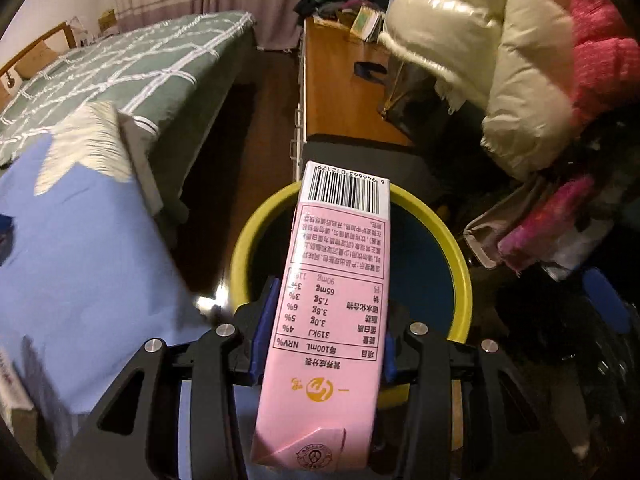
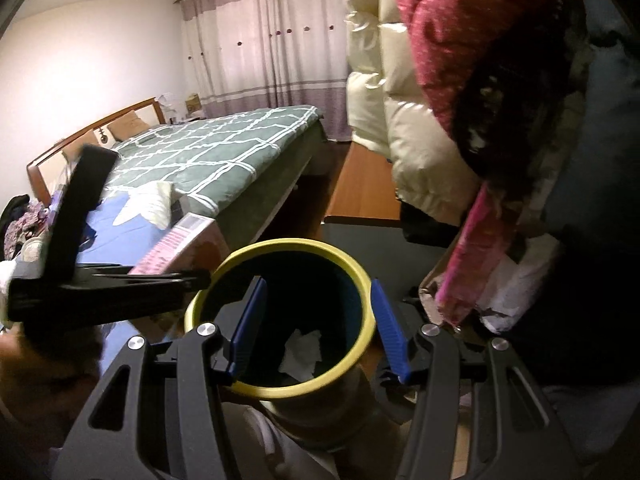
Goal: Collect trash
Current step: 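Lower the pink carton into the yellow bin and open the left tool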
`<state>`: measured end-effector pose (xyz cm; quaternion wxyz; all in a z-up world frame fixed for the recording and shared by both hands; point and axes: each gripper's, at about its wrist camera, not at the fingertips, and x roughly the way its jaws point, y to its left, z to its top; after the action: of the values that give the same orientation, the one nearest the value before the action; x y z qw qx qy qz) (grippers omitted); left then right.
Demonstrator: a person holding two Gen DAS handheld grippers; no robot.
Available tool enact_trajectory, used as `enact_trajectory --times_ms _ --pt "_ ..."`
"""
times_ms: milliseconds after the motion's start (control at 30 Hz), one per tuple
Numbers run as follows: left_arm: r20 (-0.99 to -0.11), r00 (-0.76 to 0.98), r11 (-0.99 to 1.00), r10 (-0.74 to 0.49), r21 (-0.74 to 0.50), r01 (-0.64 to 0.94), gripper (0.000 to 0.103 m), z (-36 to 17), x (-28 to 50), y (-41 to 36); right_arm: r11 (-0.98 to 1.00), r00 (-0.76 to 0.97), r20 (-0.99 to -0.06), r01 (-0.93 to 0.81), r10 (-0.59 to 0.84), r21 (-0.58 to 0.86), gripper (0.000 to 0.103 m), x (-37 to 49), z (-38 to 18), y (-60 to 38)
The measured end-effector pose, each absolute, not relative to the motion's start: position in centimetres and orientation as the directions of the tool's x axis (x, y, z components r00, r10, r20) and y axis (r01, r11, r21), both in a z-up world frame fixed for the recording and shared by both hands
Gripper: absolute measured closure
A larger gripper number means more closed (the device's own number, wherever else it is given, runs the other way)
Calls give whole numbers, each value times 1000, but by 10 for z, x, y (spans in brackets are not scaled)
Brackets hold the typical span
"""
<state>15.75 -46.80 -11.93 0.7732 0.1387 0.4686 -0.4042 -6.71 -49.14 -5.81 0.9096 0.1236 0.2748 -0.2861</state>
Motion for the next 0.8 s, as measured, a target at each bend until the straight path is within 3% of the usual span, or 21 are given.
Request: enact_trajectory --times_ms 167,233,267,367,500,600,800 --pt "-856 205 641 -476 -177 747 59 -141 166 -497 794 677 -570 604 -466 70 50 -71 -57 -498" --pt "-862 220 653 -457 -158 740 46 -145 167 -502 791 675 -571 608 -467 71 48 -72 -57 -500" --pt "-863 226 660 -451 -152 736 30 -146 167 -505 790 675 -570 609 -468 72 48 -72 -56 -500" --pt "-856 253 683 -452 -150 715 29 -137 168 -495 791 679 -566 607 -468 73 48 -74 -55 -497" --pt "-816 350 729 -460 -122 674 28 -101 158 -445 800 689 -562 595 -457 80 48 -72 -53 -492" --pt "-755 477 776 -451 -67 627 17 -70 141 -390 819 701 -570 568 -429 82 47 -63 -55 -483" --pt "-662 637 870 -395 -47 491 12 -31 107 -257 884 746 -582 457 -323 96 47 -34 -56 -445"
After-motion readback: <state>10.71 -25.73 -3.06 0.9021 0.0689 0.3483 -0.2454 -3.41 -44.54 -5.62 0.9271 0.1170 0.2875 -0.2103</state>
